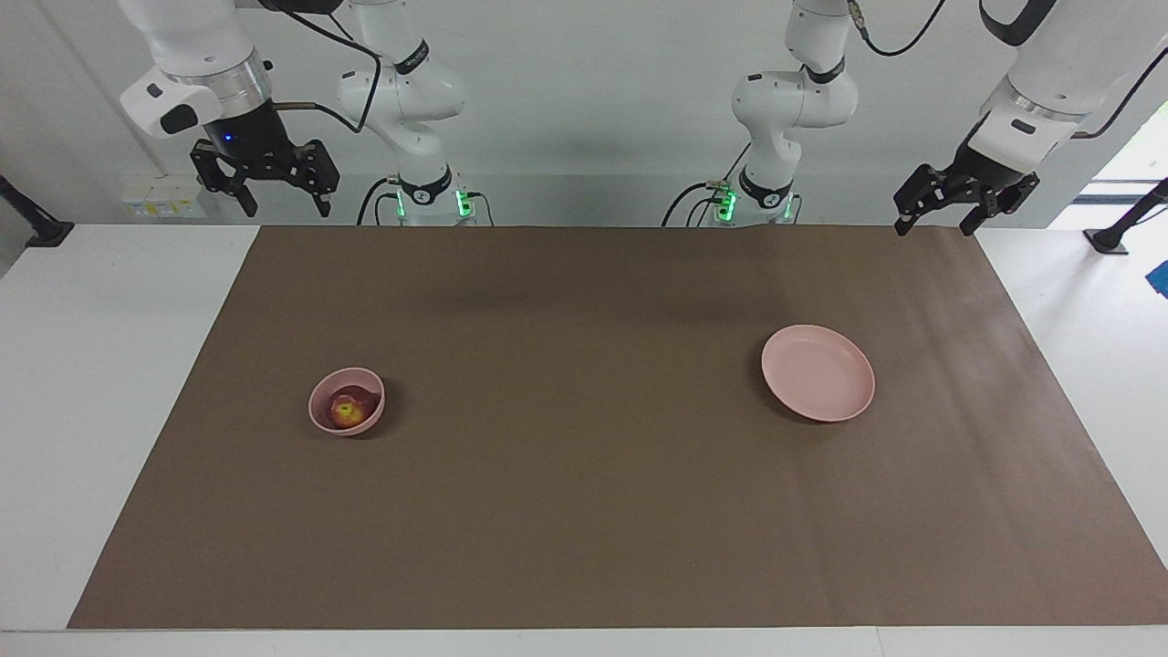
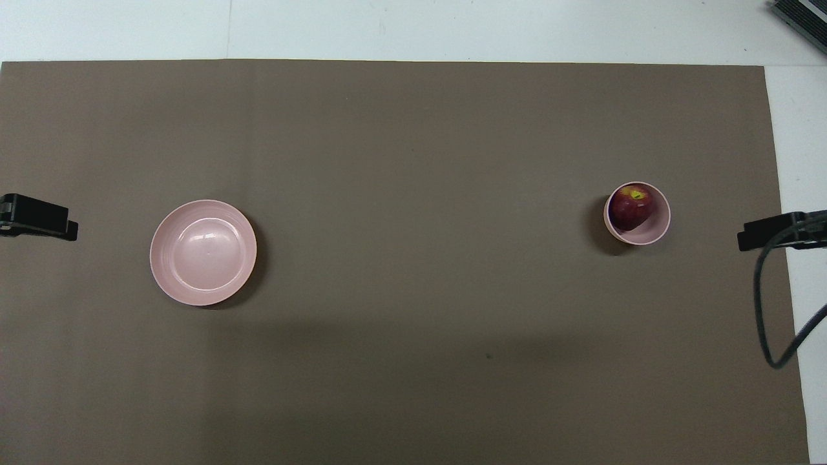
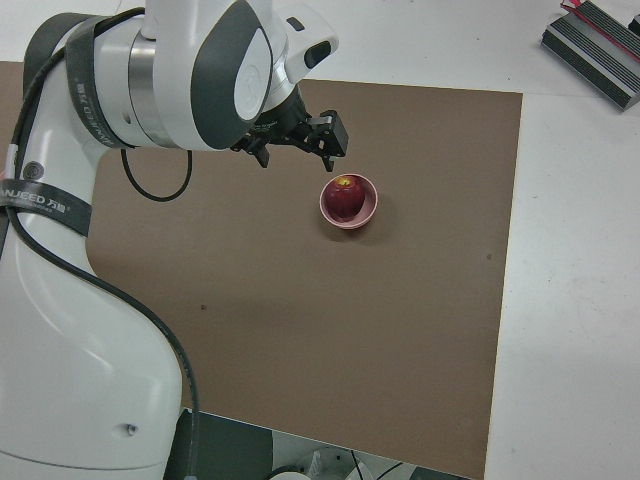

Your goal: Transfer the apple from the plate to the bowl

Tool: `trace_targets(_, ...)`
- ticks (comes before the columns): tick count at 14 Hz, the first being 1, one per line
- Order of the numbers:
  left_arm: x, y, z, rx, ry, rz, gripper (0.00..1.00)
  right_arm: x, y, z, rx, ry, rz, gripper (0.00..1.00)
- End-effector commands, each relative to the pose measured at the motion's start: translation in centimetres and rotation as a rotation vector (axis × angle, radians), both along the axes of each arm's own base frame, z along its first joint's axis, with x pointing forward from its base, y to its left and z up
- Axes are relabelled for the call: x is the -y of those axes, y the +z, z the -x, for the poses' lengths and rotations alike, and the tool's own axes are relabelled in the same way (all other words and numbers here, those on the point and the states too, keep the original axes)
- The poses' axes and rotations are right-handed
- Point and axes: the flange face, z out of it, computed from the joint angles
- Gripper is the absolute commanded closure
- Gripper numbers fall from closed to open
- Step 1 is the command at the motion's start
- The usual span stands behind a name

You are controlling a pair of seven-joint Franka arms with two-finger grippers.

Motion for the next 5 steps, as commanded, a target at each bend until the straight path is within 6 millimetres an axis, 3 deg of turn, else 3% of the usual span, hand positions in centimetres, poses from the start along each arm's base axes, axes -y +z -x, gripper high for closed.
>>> trace_targets(1,-0.32,0.38,0.34,-0.01,-0.008,0.003,0.0,0.09,0.18,0.51,0.002,-0.007,-0.03,0.0)
trace_targets(5,-0.32,0.39,0.32,-0.009,-0.009,0.003,0.0,0.09,0.18,0.51,0.002,-0.007,-0.03,0.0)
